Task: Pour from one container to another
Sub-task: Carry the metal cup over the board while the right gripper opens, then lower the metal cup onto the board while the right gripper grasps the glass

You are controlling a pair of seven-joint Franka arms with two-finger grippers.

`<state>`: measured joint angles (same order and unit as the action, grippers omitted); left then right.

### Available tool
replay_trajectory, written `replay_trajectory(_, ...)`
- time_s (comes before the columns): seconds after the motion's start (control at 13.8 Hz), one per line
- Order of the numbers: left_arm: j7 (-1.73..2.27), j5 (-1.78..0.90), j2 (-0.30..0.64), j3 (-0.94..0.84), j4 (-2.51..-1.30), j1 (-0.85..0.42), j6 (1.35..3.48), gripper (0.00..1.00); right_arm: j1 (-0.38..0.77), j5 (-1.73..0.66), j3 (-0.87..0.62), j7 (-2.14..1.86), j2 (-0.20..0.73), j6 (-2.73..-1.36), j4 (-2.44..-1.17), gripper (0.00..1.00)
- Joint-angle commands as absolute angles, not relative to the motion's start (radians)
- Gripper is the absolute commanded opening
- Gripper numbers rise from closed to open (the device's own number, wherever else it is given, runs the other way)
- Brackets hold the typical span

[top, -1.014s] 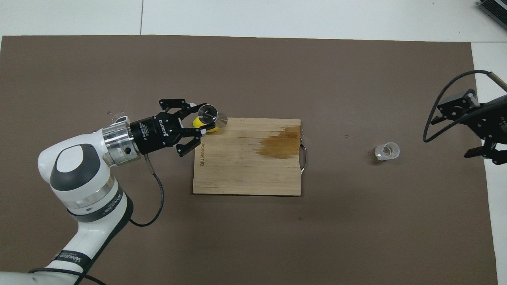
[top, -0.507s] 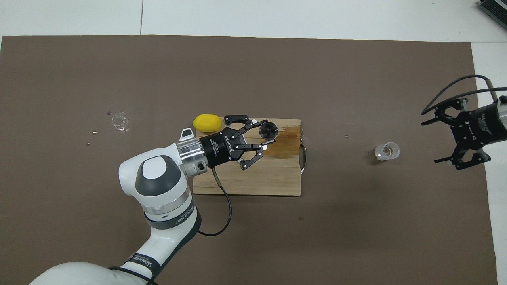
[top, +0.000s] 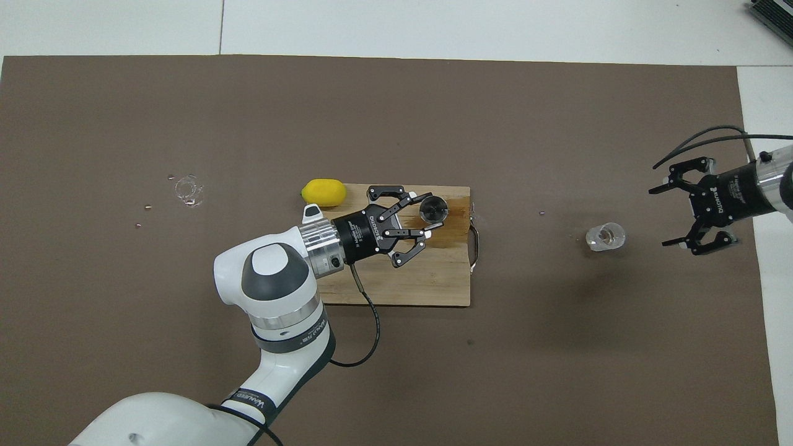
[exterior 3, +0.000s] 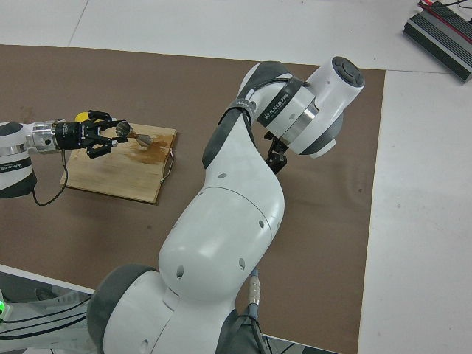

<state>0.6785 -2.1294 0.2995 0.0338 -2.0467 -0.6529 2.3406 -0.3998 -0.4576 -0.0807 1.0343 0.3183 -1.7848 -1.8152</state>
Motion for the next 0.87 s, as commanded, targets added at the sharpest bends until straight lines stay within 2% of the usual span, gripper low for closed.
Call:
replay_trajectory(0.0,0.684,-2.157,0.305,0.045,-2.031,-0.672,2.367,0.0,-0.451,-0.525,-0.092,0.922,0.386,-1.809,-1.842,1.0)
replay_trajectory(0.29,0.701,-2.14,0.305,0.046,-2.033,-0.702,2.414,0.0,-0.459,-0.618,-0.092,0.898,0.423,-1.834,-1.87,1.0)
replay_trajectory(0.8,0.699,-2.131,0.307,0.048,-2.042,-0.704,2.424,0.0,-0.445,-0.706,-0.097,0.841,0.411,-1.894,-1.976,1.0)
